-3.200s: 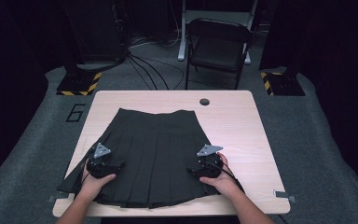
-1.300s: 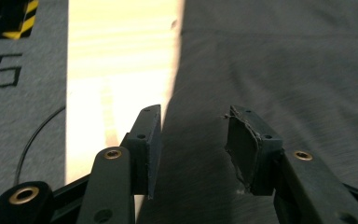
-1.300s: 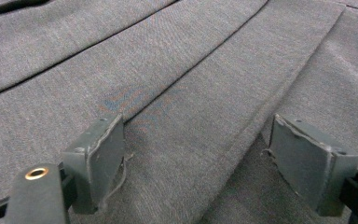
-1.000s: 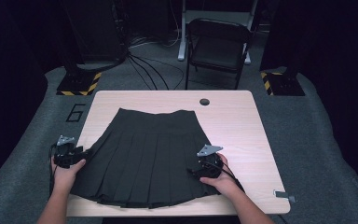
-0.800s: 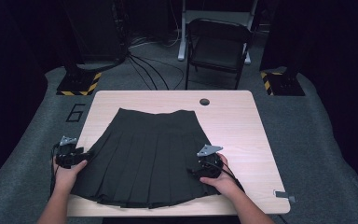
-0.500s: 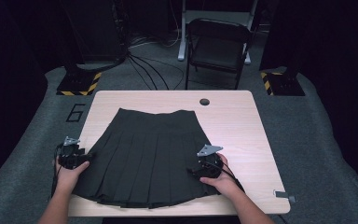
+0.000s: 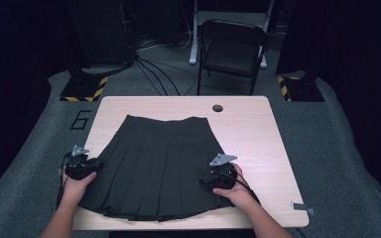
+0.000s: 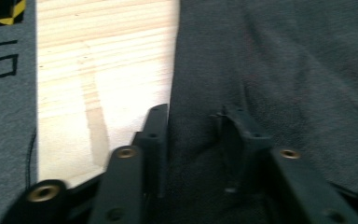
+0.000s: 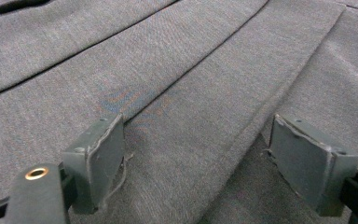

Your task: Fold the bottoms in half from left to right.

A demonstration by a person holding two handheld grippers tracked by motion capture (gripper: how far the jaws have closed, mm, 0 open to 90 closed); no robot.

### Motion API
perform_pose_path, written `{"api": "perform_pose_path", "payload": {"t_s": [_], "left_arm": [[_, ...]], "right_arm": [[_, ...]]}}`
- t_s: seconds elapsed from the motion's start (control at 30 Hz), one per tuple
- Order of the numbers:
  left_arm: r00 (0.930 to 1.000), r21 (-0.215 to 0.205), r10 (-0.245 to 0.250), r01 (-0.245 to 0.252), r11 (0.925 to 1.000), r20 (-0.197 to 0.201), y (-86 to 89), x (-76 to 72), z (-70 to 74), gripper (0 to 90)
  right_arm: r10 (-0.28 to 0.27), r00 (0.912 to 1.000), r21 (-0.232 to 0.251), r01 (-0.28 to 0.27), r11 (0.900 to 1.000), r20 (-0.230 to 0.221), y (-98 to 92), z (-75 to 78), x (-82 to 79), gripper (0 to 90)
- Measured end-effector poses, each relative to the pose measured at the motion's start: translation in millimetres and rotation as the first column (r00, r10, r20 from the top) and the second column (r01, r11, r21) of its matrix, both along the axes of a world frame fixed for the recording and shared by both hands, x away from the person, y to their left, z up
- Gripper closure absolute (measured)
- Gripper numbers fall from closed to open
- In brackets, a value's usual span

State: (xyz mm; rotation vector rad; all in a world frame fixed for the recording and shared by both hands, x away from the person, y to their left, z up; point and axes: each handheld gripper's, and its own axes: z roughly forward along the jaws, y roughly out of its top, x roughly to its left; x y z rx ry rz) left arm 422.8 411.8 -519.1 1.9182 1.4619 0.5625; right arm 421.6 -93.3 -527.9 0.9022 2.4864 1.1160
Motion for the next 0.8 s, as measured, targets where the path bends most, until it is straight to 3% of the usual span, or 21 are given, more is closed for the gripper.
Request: {"api": "perform_pose_path", "payload": {"t_s": [0.1,0.3,0.4,0.53,0.67,0.8], "left_arm": [[1.0,-0.028,0.003,-0.003,0.9996,0.003,-1.5,-0.1,-0.7,71.7],[0.9997,-0.029,0.026,-0.026,0.9992,-0.003,-4.9,-0.3,-0.1,82.8],[0.9998,0.005,0.019,-0.019,0.9998,-0.002,-7.3,-0.6,1.2,84.4],[0.9995,0.019,0.031,-0.031,0.9993,0.005,-10.1,-0.8,3.5,85.5],[0.9985,-0.025,0.046,-0.045,0.9987,0.029,-8.6,-1.9,8.8,85.7],[0.9978,-0.044,0.031,-0.029,0.9986,0.059,-11.1,-6.0,23.1,85.8]], "right_arm": [[-0.001,1.0,-0.001,0.001,1.0,0.001,0.0,0.1,0.0,18.1],[0.0,1.0,-0.002,0.0,1.0,0.0,-0.1,0.1,0.0,18.1],[-0.001,1.0,-0.001,0.001,1.0,0.001,0.0,0.1,0.0,18.1],[0.0,1.0,-0.001,0.0,1.0,0.001,-0.1,0.1,0.1,18.1],[0.0,1.0,0.001,0.0,1.0,-0.001,-0.1,0.0,0.1,18.1],[0.0,1.0,0.001,0.0,1.0,0.0,-0.1,0.0,0.1,18.1]]}}
